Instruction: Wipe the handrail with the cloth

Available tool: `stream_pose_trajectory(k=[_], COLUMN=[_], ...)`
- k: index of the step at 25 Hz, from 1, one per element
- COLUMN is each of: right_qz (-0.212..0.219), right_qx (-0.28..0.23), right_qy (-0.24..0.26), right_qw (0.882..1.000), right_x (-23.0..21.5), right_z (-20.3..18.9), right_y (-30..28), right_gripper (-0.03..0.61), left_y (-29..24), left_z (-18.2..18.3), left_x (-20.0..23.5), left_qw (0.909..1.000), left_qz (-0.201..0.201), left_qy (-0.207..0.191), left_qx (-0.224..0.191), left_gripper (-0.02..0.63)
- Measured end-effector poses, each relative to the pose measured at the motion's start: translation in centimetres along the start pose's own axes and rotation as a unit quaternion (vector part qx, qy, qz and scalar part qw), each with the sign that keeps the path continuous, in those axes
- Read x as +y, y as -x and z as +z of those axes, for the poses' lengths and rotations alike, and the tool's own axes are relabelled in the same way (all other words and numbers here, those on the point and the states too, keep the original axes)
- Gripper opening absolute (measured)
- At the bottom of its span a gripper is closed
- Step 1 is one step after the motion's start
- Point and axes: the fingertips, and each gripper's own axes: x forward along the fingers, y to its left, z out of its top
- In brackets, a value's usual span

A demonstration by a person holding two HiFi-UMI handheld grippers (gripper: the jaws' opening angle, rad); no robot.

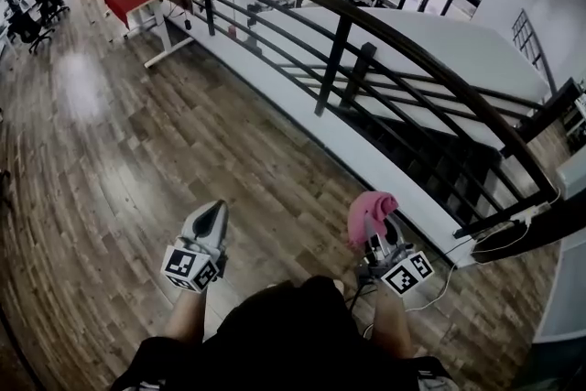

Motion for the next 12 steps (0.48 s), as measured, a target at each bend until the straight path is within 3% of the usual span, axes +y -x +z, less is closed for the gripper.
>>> stream_pose_trajectory(k=[7,12], right_qz=[0.025,0.047], right_qx=[-0.002,-0.003], right_qy=[0.003,-0.001], right_qw=[1.000,0.999], right_x=[-2.9,-7.5], right_z=[1.2,2.6], right_y=[-2.8,-5.7], right_gripper=[0.048,0.048], left_y=[-3.0,-7.5], left_z=[0.2,0.3], left_x=[0.9,1.1], left_qw=[0.9997,0.9986], left_qz=[0.024,0.047], left_qy=[-0.007,-0.019], left_qx=[-0.003,-0.011], left_gripper=[-0.001,-0.002])
